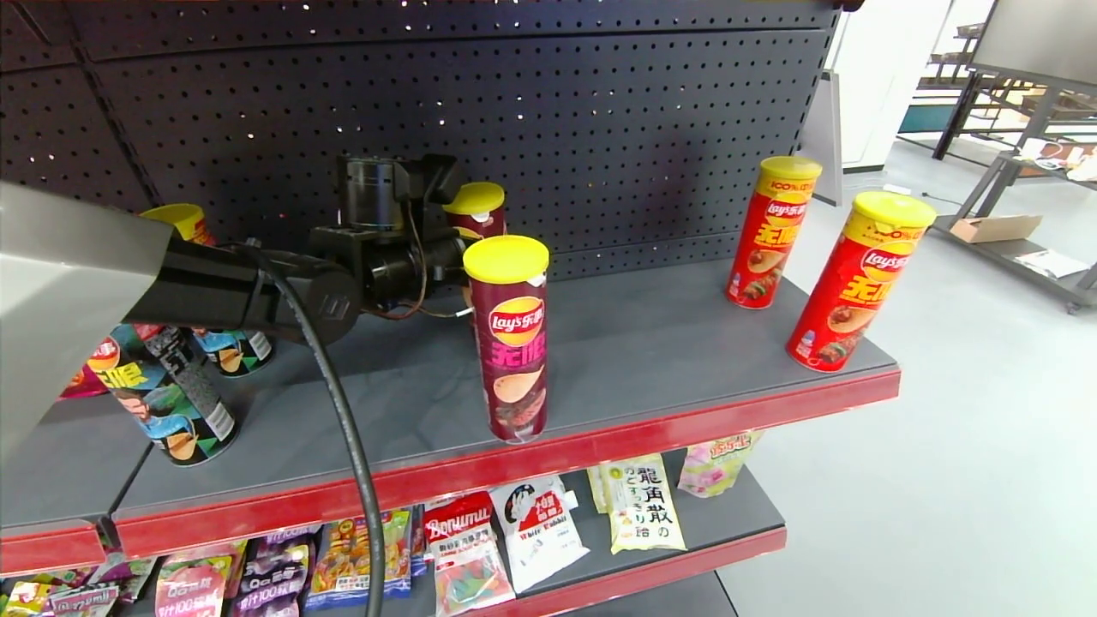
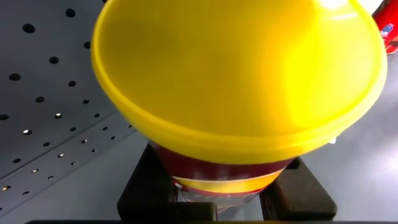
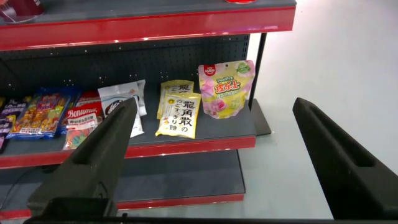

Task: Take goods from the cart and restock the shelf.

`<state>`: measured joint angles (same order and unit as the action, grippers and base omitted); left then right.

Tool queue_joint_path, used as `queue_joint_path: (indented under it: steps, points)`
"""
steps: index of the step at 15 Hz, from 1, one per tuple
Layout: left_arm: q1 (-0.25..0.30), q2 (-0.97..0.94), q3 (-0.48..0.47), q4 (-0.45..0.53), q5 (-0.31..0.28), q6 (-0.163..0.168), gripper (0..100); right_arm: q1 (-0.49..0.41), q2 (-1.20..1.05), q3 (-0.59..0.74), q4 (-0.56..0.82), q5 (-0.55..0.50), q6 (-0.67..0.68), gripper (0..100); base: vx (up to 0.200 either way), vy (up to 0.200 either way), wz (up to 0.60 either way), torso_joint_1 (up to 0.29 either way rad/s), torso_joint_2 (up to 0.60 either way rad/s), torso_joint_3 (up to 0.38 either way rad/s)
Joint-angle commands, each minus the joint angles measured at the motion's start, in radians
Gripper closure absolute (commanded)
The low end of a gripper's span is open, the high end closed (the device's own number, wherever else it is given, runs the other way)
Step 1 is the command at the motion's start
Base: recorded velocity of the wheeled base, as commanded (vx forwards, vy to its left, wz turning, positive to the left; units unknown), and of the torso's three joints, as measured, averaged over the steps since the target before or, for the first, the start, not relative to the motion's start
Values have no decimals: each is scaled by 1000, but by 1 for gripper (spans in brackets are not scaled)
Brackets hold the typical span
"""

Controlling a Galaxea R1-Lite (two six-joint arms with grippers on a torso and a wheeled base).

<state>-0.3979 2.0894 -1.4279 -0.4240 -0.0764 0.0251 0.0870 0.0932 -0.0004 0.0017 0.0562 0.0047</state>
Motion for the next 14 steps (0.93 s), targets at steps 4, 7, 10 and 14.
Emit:
queue_joint_path:
  steps: [4,7,10,14]
  points:
    - [-1,-2,0,11,0,-4,100,0,2,0,0,1,0,0,0,0,0,0,0,0]
    - [-1,-2,0,11,0,-4,0,0,2,0,0,1,0,0,0,0,0,0,0,0]
    - [-1,-5,1,10,3,-5,0,0,2,-1,0,1,0,0,0,0,0,0,0,0]
    - [1,-52,38,11,7,-7,0,0,2,0,0,1,0,0,0,0,0,0,0,0]
